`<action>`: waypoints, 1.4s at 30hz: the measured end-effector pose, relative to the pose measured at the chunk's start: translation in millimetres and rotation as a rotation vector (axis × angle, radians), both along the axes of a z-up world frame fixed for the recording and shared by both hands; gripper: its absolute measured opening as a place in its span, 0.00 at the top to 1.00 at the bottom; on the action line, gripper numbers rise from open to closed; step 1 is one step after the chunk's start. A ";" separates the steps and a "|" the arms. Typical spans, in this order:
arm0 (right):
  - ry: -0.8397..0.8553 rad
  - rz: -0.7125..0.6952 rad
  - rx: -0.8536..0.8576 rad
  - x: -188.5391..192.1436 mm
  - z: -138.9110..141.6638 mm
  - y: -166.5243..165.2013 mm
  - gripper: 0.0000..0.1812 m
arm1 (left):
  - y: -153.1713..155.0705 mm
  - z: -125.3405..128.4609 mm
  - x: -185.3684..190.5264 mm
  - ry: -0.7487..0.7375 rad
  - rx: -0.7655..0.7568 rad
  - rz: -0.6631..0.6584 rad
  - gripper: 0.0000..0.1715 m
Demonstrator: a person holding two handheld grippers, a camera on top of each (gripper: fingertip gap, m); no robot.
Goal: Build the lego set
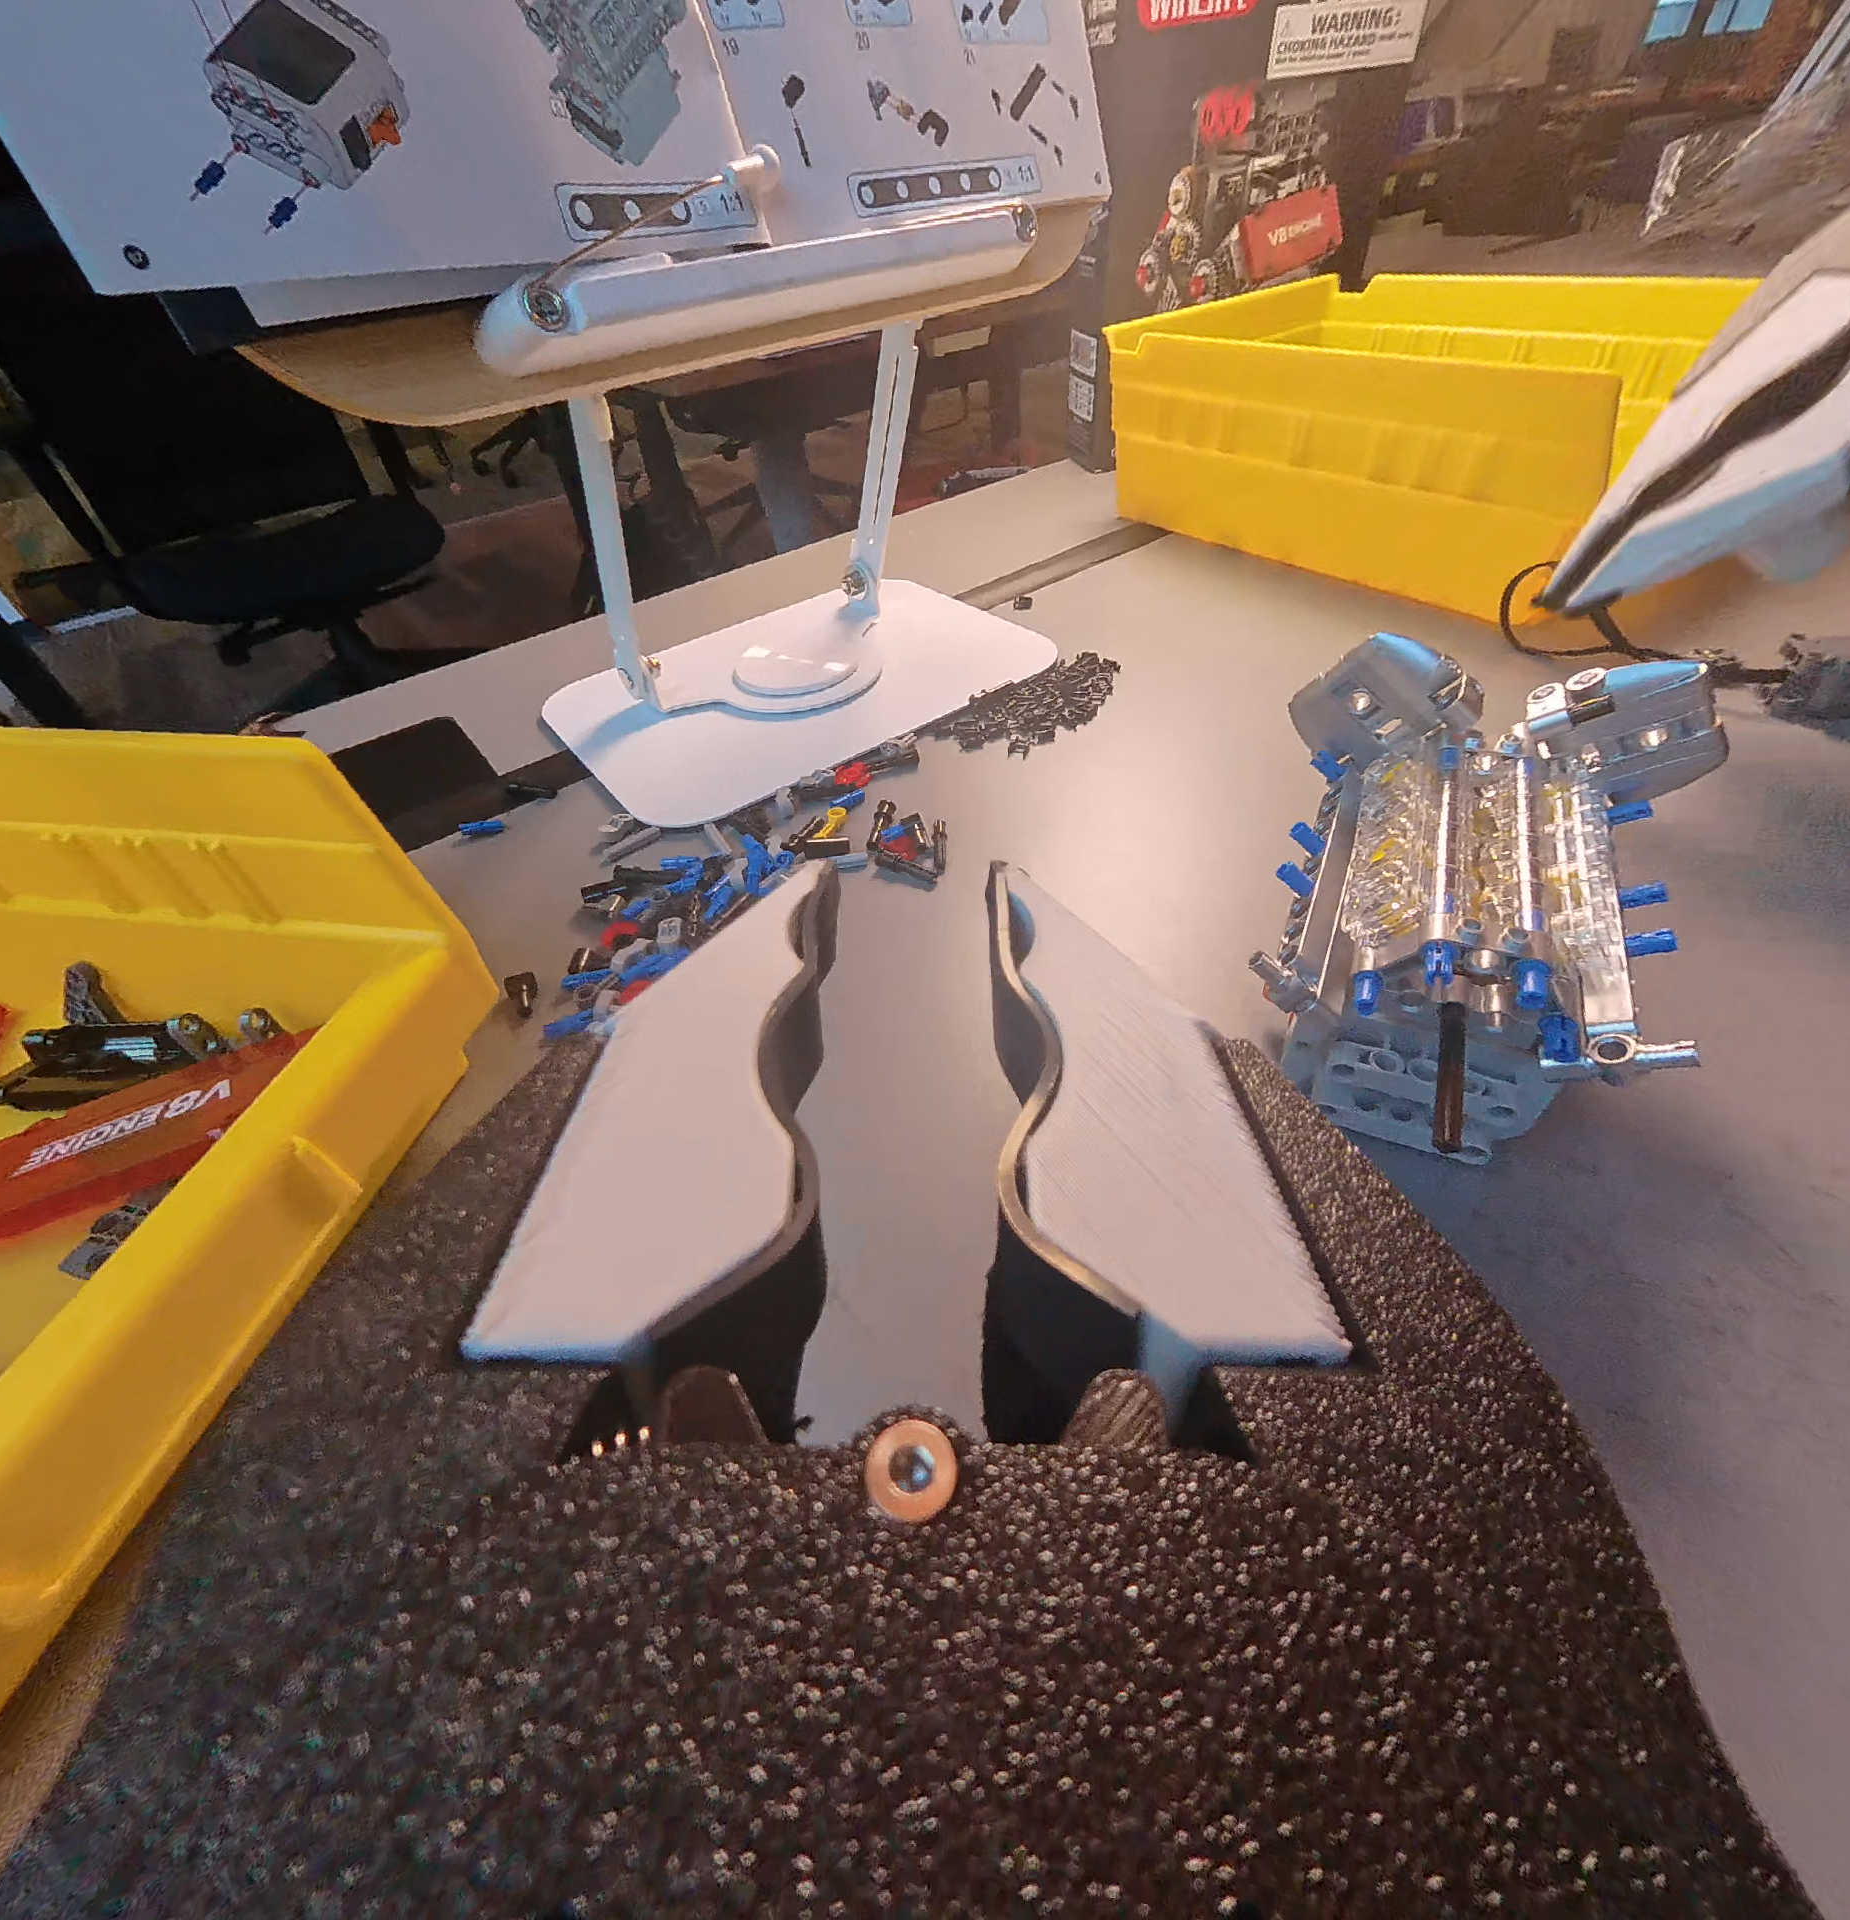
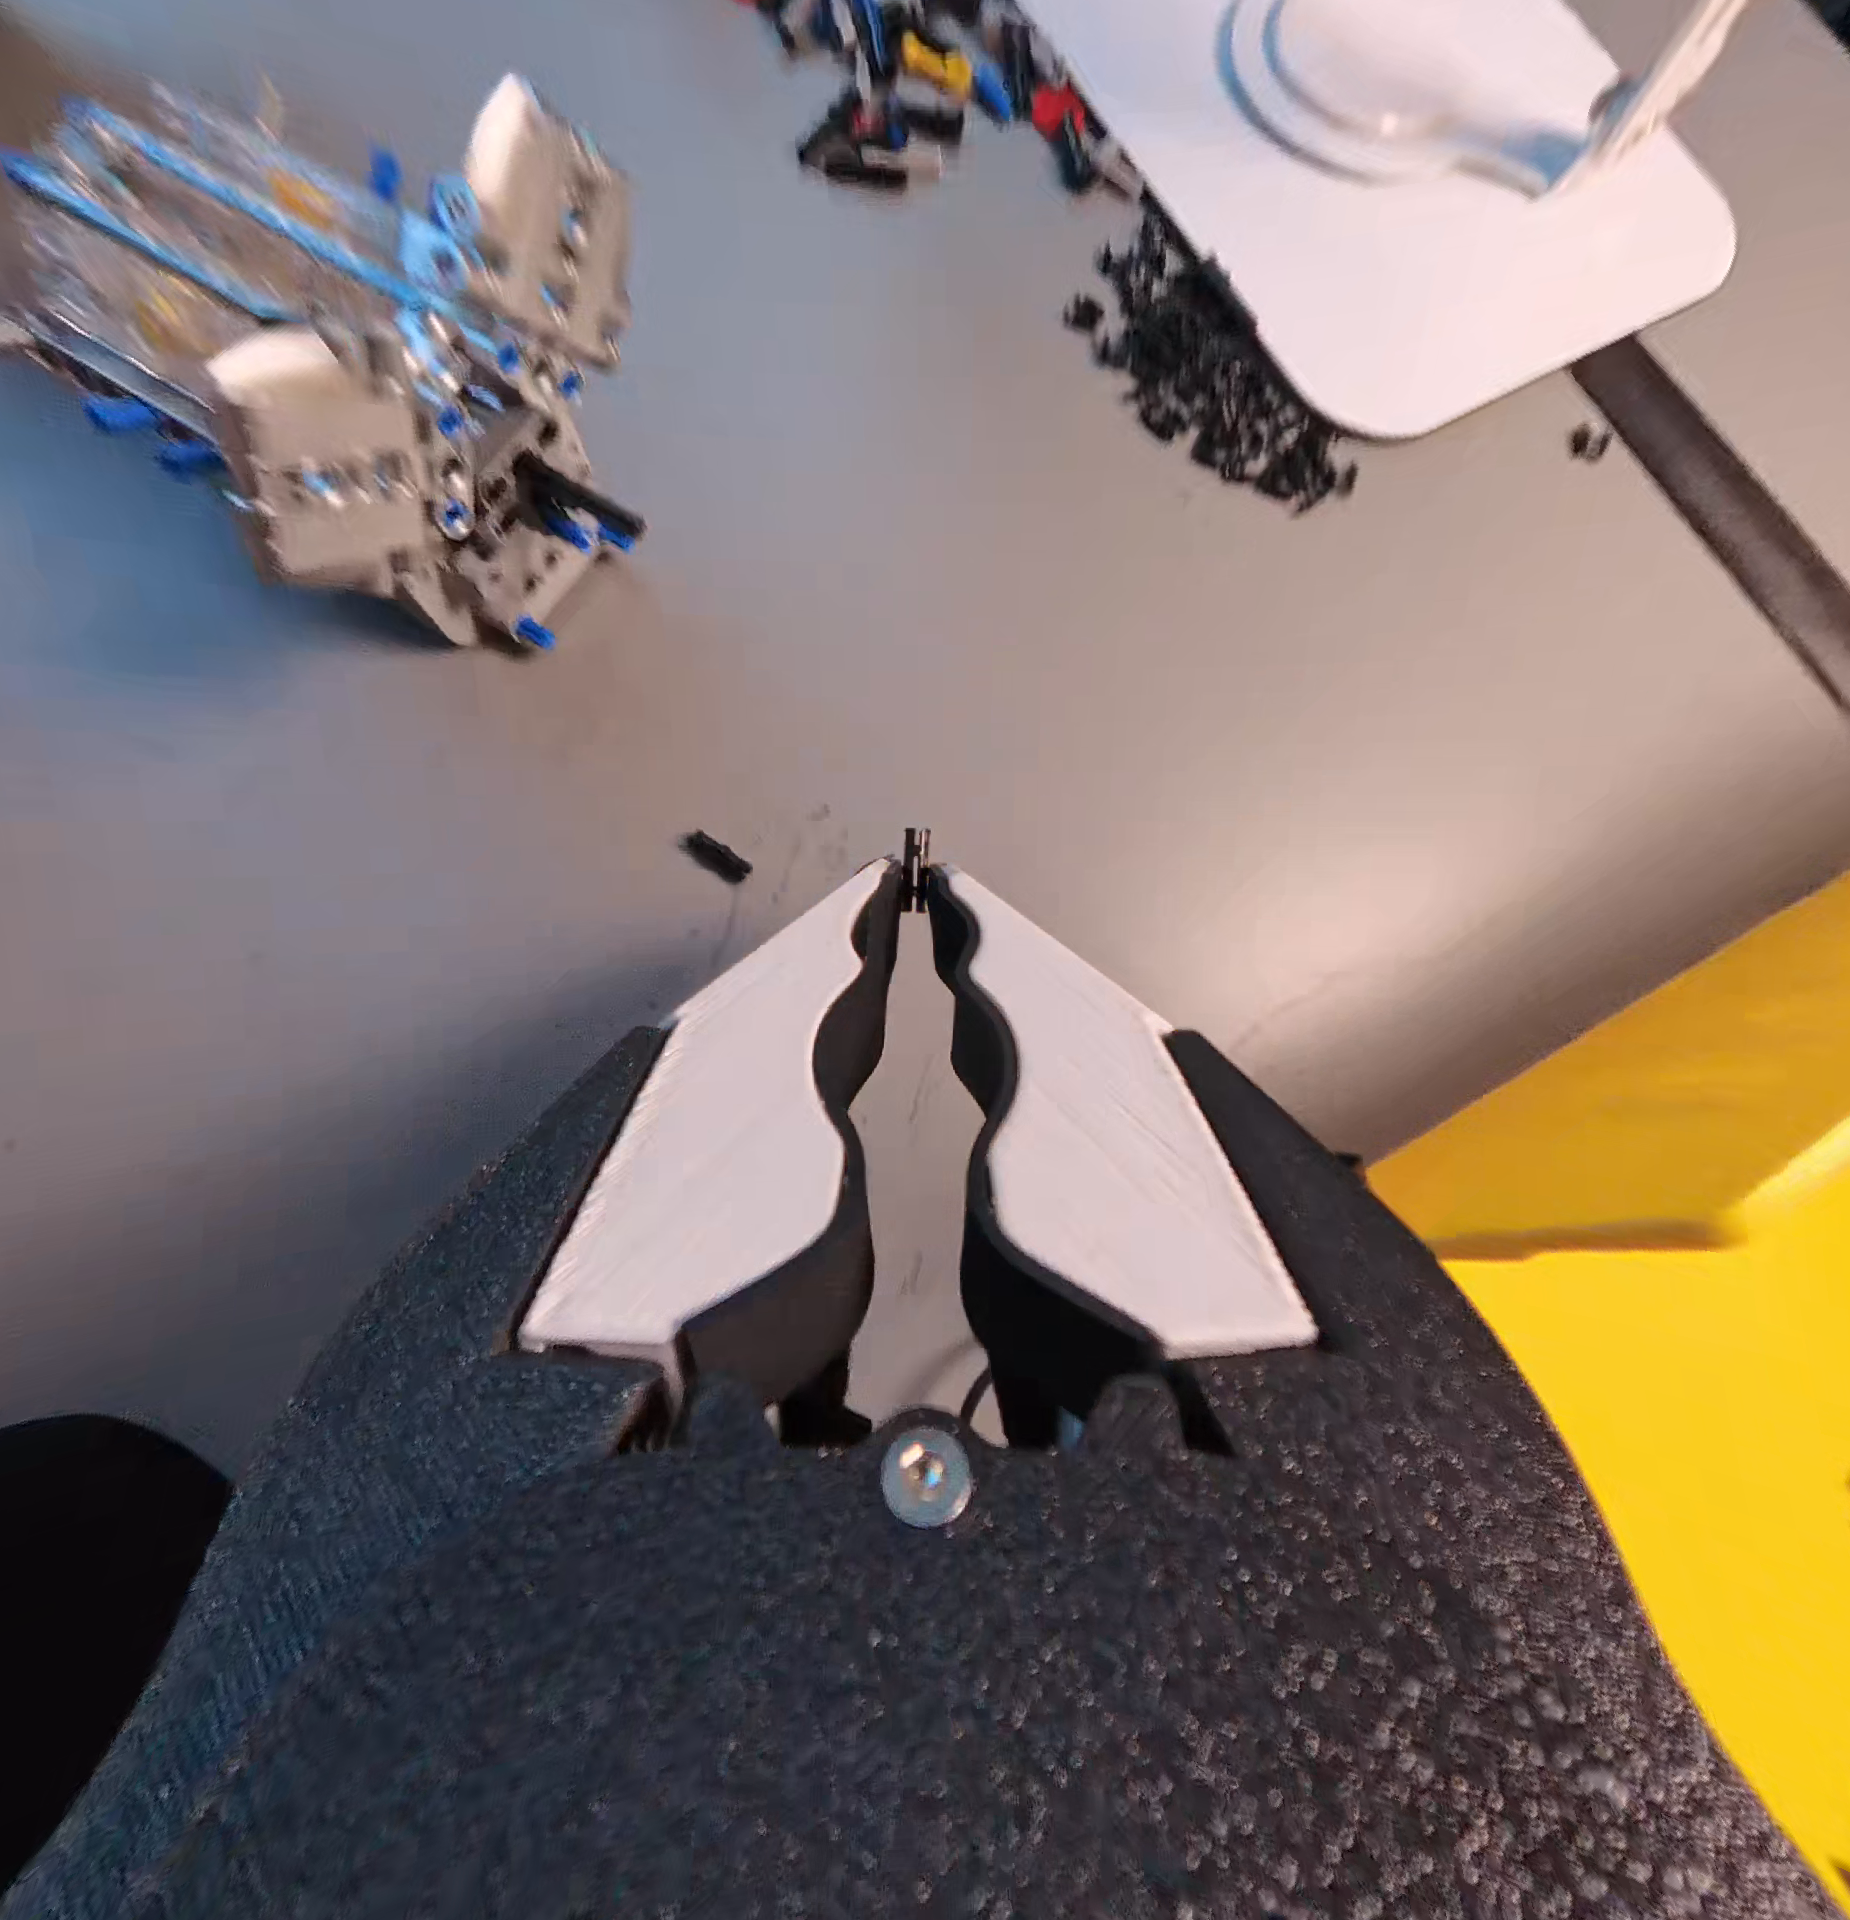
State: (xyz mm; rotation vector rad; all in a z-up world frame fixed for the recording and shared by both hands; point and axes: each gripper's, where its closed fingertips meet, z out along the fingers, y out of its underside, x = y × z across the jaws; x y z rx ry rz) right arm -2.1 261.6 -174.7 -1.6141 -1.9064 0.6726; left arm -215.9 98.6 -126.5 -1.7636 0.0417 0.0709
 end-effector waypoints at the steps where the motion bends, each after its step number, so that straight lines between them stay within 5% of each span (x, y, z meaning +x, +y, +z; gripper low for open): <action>1: -0.035 -0.037 0.026 4.5 -12.8 2.4 0.98 | -0.8 2.2 0.7 -0.013 0.007 -0.005 0.84; 7: -0.097 -0.095 0.052 13.3 -40.4 1.3 0.98 | -1.0 6.9 3.2 -0.058 0.022 -0.019 0.83; 22: -0.069 -0.059 0.088 6.6 -40.5 -6.0 0.97 | 2.3 -4.1 7.5 -0.031 -0.020 -0.027 0.83; 25: -0.050 -0.067 0.097 5.9 -37.2 -3.7 0.91 | 1.8 -3.3 8.2 -0.022 -0.019 -0.028 0.83; 34: 0.381 -0.189 0.047 -4.6 39.3 14.7 0.78 | 1.7 -4.2 7.9 -0.003 -0.025 -0.026 0.83; 42: 0.541 -0.217 0.042 -7.7 79.8 14.5 0.66 | 1.0 6.5 13.1 0.082 -0.014 -0.025 0.83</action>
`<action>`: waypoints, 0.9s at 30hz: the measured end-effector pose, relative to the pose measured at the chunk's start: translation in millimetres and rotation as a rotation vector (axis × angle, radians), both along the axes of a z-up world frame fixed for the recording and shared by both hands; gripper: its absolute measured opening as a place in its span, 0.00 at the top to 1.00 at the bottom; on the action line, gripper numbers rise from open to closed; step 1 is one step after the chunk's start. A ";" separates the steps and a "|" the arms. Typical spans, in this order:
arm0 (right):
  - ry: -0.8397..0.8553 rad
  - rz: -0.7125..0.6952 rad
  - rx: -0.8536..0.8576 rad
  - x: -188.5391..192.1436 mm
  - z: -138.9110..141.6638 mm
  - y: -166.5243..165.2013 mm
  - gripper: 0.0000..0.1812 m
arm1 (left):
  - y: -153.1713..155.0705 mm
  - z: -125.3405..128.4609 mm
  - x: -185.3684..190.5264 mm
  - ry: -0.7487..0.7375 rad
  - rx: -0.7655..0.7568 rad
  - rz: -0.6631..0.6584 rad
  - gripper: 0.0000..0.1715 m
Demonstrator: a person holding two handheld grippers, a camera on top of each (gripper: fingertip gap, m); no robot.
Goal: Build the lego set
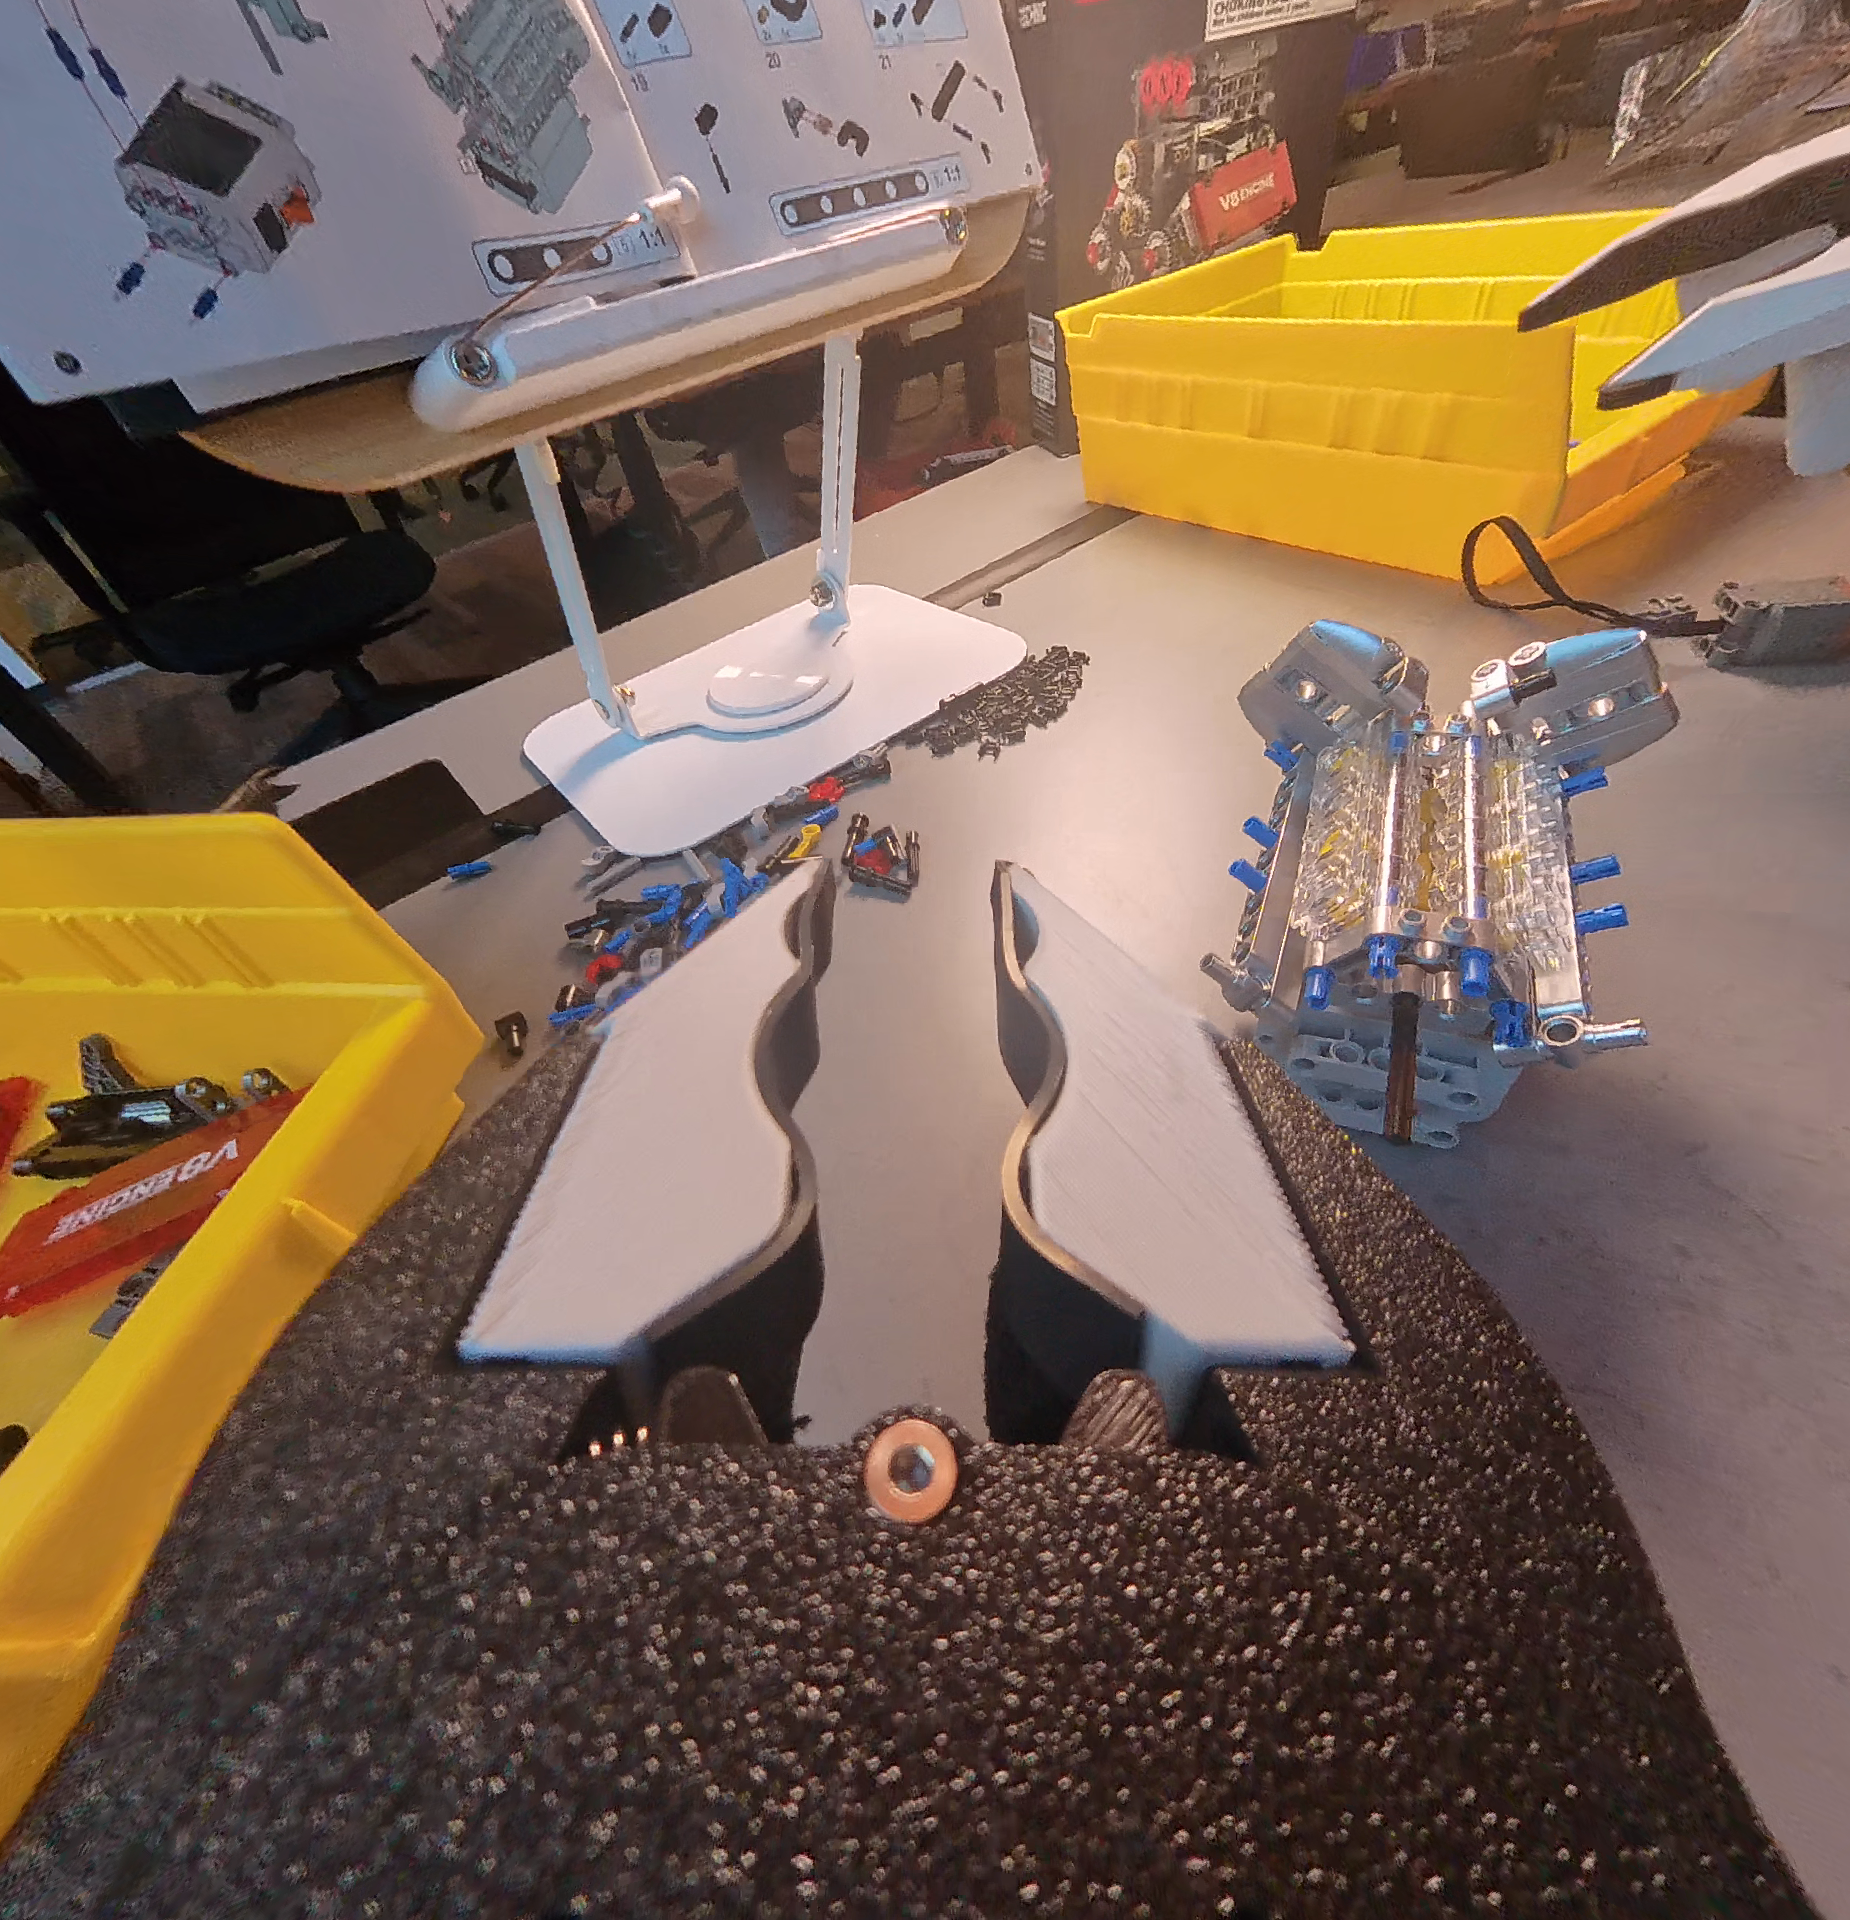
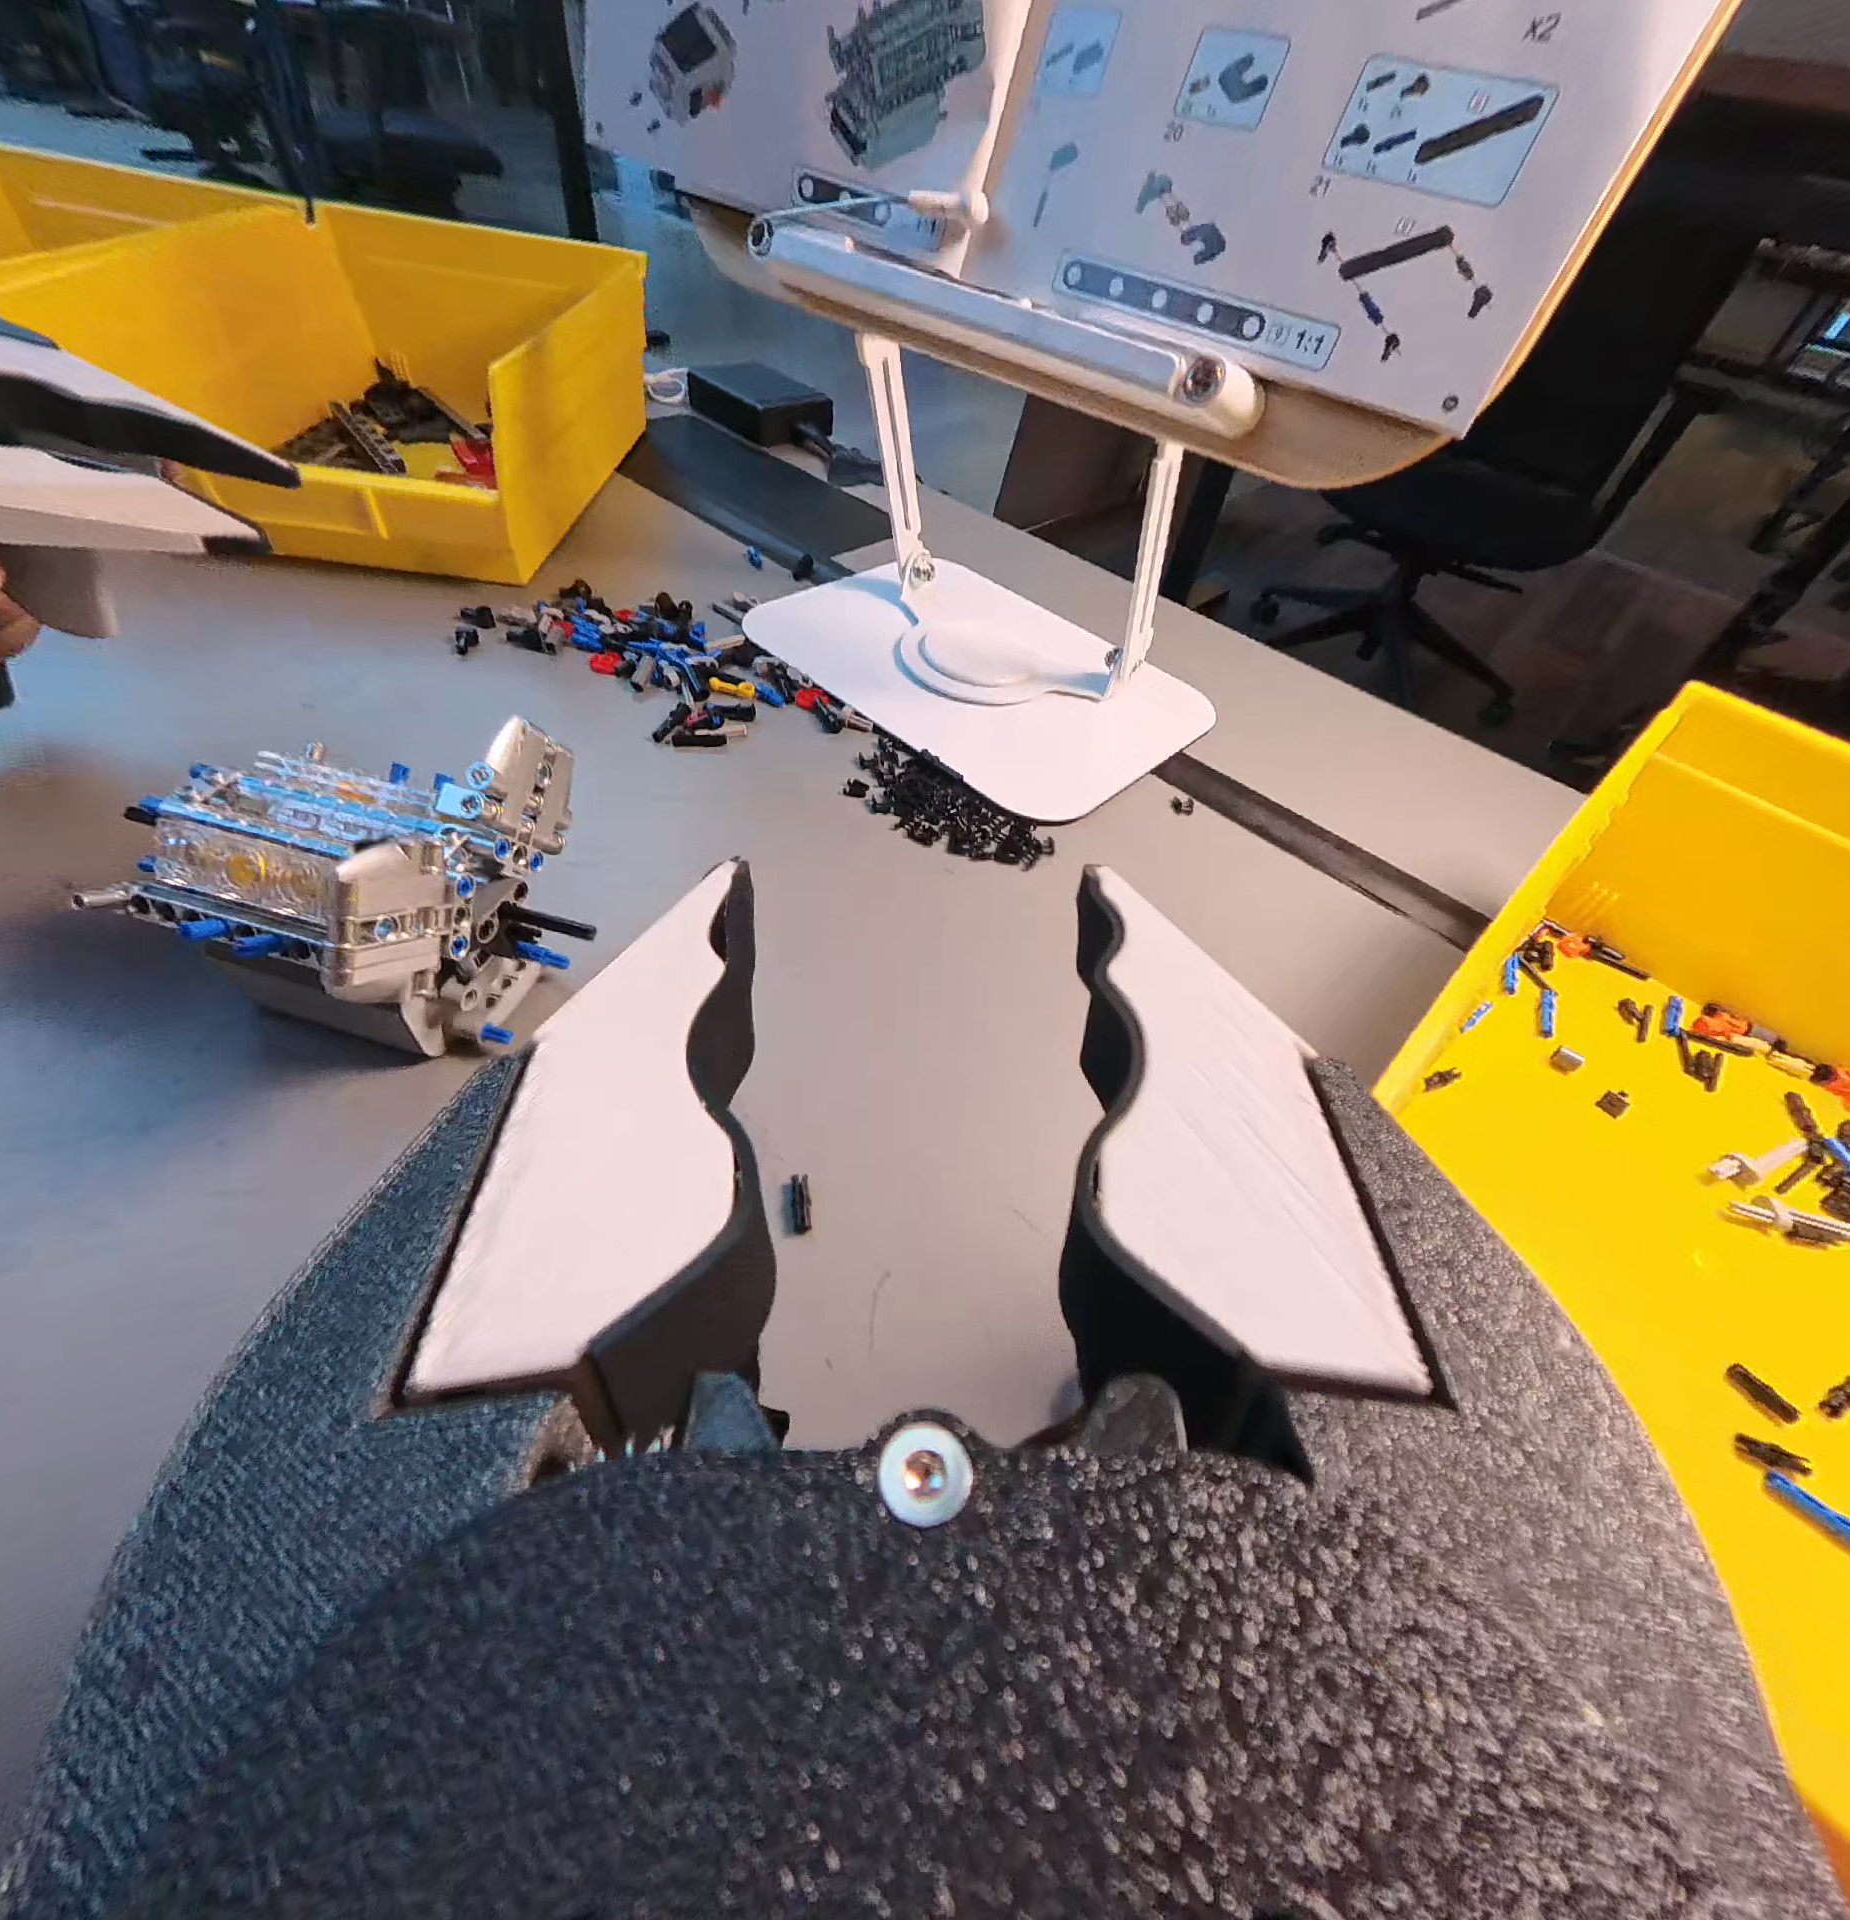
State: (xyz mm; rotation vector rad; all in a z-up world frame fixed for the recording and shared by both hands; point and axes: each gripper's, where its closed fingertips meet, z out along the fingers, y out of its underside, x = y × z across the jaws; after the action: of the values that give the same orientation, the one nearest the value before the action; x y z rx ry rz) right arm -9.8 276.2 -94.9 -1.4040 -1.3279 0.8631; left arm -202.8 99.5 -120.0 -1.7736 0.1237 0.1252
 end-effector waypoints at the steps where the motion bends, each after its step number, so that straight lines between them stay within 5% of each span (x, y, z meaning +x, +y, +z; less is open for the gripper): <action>1: 0.009 0.005 -0.003 -1.9 4.4 -2.6 0.66 | -1.1 5.5 -0.1 0.011 0.012 0.001 0.83; 7: 0.049 0.043 -0.039 -20.6 31.3 -27.4 0.67 | -19.6 59.8 -15.0 0.047 0.132 0.037 0.83; 13: 0.112 0.037 -0.116 -34.1 44.7 -54.4 0.68 | -76.1 123.7 -66.7 0.000 0.300 0.163 0.83; 21: 0.183 -0.080 -0.053 -34.7 18.1 -46.0 0.68 | -185.6 126.6 -168.5 0.113 0.258 0.502 0.84; 27: 0.183 -0.118 0.081 -29.5 17.3 -38.4 0.68 | -284.7 120.9 -248.8 0.375 0.103 0.950 0.84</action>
State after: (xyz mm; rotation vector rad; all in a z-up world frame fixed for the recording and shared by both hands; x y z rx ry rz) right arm -39.3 237.8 -77.6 -1.2942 -1.1184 0.8288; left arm -451.6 -185.1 0.9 -1.5571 -0.4605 1.1238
